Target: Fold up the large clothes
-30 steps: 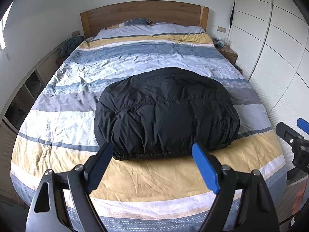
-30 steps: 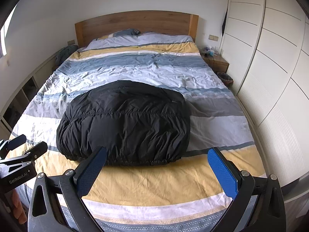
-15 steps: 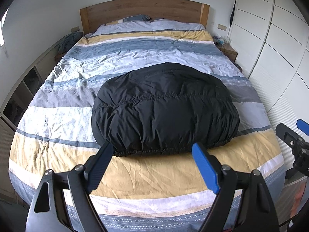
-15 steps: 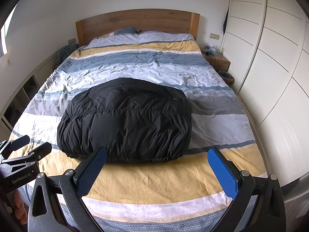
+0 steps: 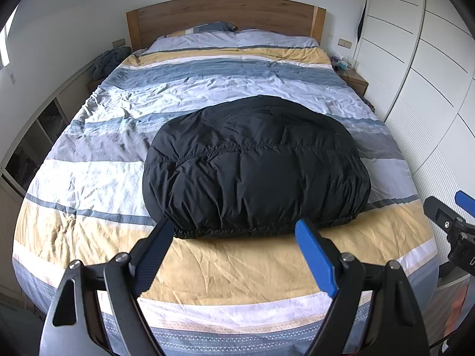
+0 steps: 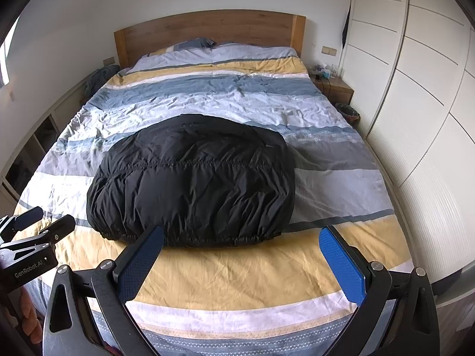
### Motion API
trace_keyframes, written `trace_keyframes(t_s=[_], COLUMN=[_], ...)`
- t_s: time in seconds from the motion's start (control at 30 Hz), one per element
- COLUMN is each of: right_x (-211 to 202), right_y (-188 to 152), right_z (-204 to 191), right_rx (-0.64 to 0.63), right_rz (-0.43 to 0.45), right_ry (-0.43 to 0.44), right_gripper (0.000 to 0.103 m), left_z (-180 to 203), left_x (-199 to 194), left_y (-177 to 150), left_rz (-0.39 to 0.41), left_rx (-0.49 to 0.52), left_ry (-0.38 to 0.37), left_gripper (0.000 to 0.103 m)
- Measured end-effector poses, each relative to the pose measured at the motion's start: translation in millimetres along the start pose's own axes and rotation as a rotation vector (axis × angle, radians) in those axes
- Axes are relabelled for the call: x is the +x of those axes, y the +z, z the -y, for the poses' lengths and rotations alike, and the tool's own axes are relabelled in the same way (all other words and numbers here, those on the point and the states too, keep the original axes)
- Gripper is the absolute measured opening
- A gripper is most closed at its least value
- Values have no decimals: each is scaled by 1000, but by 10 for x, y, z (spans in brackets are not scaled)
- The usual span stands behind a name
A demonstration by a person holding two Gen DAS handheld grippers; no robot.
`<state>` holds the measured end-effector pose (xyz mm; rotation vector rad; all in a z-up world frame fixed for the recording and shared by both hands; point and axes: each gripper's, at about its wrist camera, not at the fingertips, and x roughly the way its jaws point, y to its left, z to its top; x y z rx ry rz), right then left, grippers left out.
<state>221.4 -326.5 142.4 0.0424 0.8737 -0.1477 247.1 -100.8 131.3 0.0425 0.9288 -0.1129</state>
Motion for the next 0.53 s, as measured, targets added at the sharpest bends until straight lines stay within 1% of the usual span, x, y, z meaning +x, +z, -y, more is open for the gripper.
trace_keyframes(t_s=[0.53], right_x=[96], right_y=[-20], right_z=[-1], right_rx=[13], right_rz=[-24], right_ry=[2], right_gripper=[103], left_z=[-24], left_x=[49], left_y=[-34], left_rz=[-6], left_rx=[-2], left_ry=[-4], left_gripper=[84])
